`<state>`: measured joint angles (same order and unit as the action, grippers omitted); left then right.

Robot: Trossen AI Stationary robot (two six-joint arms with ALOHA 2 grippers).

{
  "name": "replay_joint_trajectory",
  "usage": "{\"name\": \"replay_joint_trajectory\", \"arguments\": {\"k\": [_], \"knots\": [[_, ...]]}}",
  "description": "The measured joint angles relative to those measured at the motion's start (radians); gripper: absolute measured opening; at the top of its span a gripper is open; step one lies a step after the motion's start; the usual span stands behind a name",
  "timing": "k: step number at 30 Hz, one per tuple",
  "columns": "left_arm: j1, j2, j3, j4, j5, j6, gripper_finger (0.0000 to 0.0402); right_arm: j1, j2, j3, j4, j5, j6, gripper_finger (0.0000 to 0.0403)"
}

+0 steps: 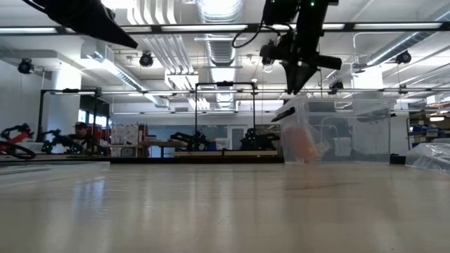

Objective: Roll bandage
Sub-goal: Put the packed rolled orange bandage into the transparent container, then roll the brown bandage

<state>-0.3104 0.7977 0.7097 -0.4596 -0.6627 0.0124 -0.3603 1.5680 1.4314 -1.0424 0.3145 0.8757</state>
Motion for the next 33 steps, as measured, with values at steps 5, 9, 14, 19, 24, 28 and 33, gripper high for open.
{"name": "replay_joint_trajectory", "arguments": {"k": [5,9,14,19,24,28,33], "knots": [[-0.008,-0.027,0.024,0.024,0.076,0.013,0.0084,0.01,-0.02,0.124,0.008,0.002,-0.018,0.0114],[-0.013,-0.053,0.019,0.034,0.247,0.033,0.009,0.079,-0.03,0.195,0.079,-0.003,-0.08,0.0143],[-0.019,-0.067,0.013,0.117,0.696,0.032,0.0096,0.261,-0.021,0.187,0.252,-0.019,-0.182,0.015],[-0.051,-0.053,-0.04,0.303,1.026,-0.042,0.0097,0.49,0.079,0.16,0.388,-0.004,-0.259,0.0142],[-0.125,-0.021,-0.111,0.514,1.036,-0.204,0.0092,0.658,0.283,0.154,0.601,0.03,-0.319,0.0135],[-0.215,0.013,-0.141,0.589,0.949,-0.301,0.0092,0.715,0.46,0.185,0.77,0.016,-0.418,0.0129],[-0.385,0.071,-0.174,0.598,0.645,-0.422,0.0097,0.729,0.629,0.314,0.779,-0.018,-0.504,0.0118]]}}
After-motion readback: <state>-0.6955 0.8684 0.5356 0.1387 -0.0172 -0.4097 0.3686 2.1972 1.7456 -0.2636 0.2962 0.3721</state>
